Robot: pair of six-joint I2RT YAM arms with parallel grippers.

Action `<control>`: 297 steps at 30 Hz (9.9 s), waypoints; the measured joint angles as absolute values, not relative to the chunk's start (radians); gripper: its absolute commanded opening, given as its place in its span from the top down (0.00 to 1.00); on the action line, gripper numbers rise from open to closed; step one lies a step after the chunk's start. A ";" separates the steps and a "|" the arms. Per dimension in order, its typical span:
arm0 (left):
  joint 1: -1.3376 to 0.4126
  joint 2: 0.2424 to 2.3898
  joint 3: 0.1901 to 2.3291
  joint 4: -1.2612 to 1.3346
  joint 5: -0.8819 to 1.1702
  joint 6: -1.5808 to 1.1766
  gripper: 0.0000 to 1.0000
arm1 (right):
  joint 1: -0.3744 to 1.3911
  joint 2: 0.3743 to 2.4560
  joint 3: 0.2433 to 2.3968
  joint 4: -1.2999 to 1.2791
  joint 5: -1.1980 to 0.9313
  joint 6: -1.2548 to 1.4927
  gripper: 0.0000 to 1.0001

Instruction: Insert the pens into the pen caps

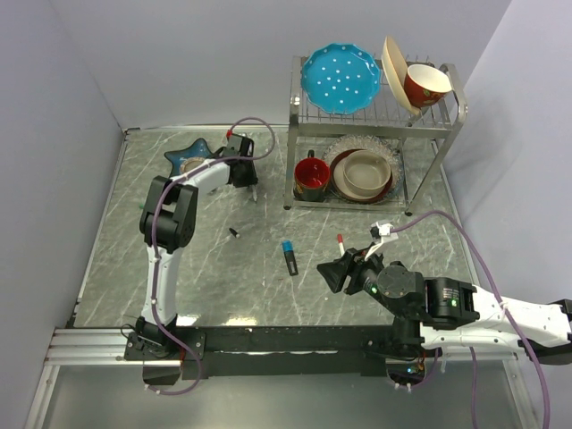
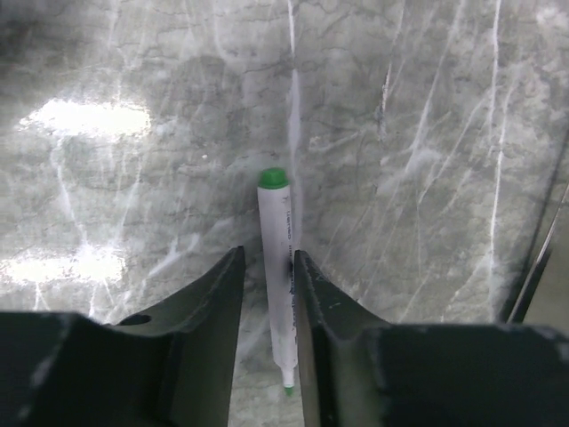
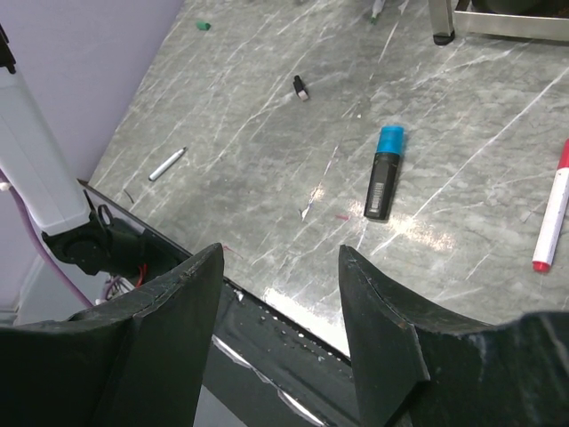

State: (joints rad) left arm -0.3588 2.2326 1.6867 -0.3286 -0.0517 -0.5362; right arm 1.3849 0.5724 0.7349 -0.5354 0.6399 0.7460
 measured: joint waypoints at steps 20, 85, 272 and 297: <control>-0.450 1.784 0.997 -0.107 -0.051 -0.789 0.86 | 1.385 0.519 0.754 -0.543 0.613 0.757 0.40; -0.829 1.359 0.958 -0.575 0.177 0.725 0.48 | 1.385 0.347 0.752 -0.640 0.615 0.788 0.40; -0.770 0.729 0.753 0.061 -0.025 -0.856 0.01 | 1.195 0.870 0.646 0.156 0.161 0.595 1.00; 0.234 1.582 1.269 -0.530 -0.427 -1.009 0.50 | 1.190 0.557 0.553 0.026 0.230 0.585 1.00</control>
